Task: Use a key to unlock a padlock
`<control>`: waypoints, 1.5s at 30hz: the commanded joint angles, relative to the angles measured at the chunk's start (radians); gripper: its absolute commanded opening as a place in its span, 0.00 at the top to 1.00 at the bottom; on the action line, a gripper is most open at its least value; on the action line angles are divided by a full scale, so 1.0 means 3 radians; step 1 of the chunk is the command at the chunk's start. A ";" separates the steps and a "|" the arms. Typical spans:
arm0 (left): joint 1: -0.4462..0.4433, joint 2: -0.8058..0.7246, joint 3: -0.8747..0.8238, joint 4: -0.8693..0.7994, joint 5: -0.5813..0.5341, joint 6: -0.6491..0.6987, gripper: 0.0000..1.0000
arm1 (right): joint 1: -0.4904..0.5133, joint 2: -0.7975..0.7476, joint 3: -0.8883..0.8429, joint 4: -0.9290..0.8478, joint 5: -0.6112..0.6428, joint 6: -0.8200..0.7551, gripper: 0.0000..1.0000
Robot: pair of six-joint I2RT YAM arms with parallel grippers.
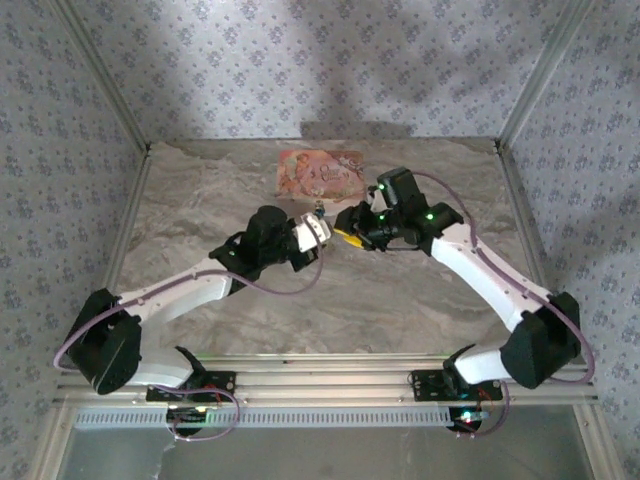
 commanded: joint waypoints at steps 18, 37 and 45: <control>0.0996 -0.0202 0.0610 -0.0753 0.2764 -0.1403 1.00 | 0.0295 0.0117 0.0509 0.0495 -0.0177 -0.1131 0.51; 0.1001 -0.0071 0.0819 -0.0946 0.2877 -0.1372 1.00 | 0.0392 0.0168 0.0493 0.0610 -0.0261 -0.1275 0.65; 0.1010 -0.0046 0.0840 -0.0984 0.2907 -0.1388 1.00 | 0.0394 0.0157 0.0378 0.0759 -0.0316 -0.1184 0.96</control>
